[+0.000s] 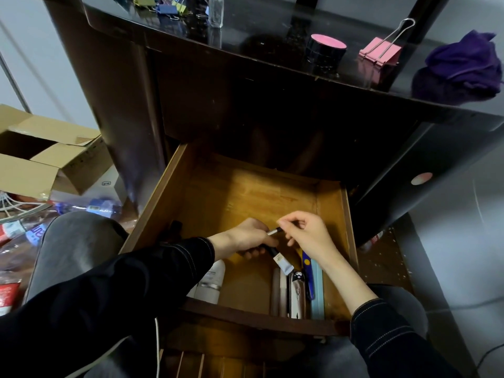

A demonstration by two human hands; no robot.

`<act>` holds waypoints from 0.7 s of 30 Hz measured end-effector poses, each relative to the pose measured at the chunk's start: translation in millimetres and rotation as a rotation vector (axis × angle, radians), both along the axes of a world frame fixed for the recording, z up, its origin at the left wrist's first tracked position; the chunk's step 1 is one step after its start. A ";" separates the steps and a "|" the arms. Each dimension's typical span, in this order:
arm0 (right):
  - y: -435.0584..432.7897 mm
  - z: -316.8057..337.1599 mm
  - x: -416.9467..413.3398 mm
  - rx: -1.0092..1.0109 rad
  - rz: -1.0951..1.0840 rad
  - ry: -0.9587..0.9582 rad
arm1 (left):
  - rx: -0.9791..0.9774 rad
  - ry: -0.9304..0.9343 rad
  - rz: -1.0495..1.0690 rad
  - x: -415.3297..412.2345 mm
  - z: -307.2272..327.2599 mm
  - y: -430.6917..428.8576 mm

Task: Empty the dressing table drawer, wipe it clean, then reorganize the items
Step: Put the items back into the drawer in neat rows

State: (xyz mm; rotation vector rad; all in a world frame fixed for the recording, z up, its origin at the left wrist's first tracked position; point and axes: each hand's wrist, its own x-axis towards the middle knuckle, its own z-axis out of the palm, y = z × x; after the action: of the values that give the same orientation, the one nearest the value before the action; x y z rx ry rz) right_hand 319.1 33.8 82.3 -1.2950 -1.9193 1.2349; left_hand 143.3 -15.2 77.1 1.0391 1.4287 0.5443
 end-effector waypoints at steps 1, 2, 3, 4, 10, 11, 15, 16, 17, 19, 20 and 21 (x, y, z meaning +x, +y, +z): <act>1.3 -0.9 2.3 0.040 -0.083 0.002 | 0.001 0.000 0.049 -1.9 -0.9 0.8; 2.7 -2.4 4.9 0.097 -0.166 -0.012 | 0.000 -0.012 0.105 -4.0 -2.3 1.7; 4.1 -3.8 7.4 0.148 -0.232 -0.037 | -0.004 -0.037 0.166 -6.2 -3.5 2.6; 5.0 -5.4 8.9 0.174 -0.262 -0.063 | -0.012 -0.069 0.227 -8.2 -4.5 3.3; 0.0 -10.7 -0.4 -0.137 0.086 -0.110 | 0.009 -0.080 0.425 -13.2 -7.2 8.4; -0.6 -11.8 -1.2 -0.142 0.123 -0.140 | 0.035 -0.058 0.419 -13.6 -8.2 9.0; -4.5 -16.5 -1.8 -0.134 0.201 -0.307 | 0.136 0.044 0.360 -15.9 -14.3 9.0; -6.0 -17.9 -2.3 -0.147 0.210 -0.341 | 0.164 0.093 0.359 -16.5 -16.1 9.4; -7.1 -19.5 -3.0 -0.157 0.219 -0.374 | 0.194 0.142 0.371 -17.1 -17.3 9.7; -8.1 -22.9 -4.6 -0.168 0.238 -0.420 | 0.239 0.189 0.436 -19.3 -18.8 11.2; -8.4 -24.4 -5.3 -0.174 0.248 -0.430 | 0.258 0.196 0.471 -20.8 -19.3 12.2; -8.1 -25.4 -5.7 -0.178 0.257 -0.437 | 0.273 0.196 0.498 -22.3 -19.8 12.9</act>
State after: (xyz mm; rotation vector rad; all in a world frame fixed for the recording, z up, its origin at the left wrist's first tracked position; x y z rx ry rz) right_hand 313.4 25.7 56.9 -1.5481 -2.3887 1.3561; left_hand 121.0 -2.3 57.3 0.9644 1.8378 1.0425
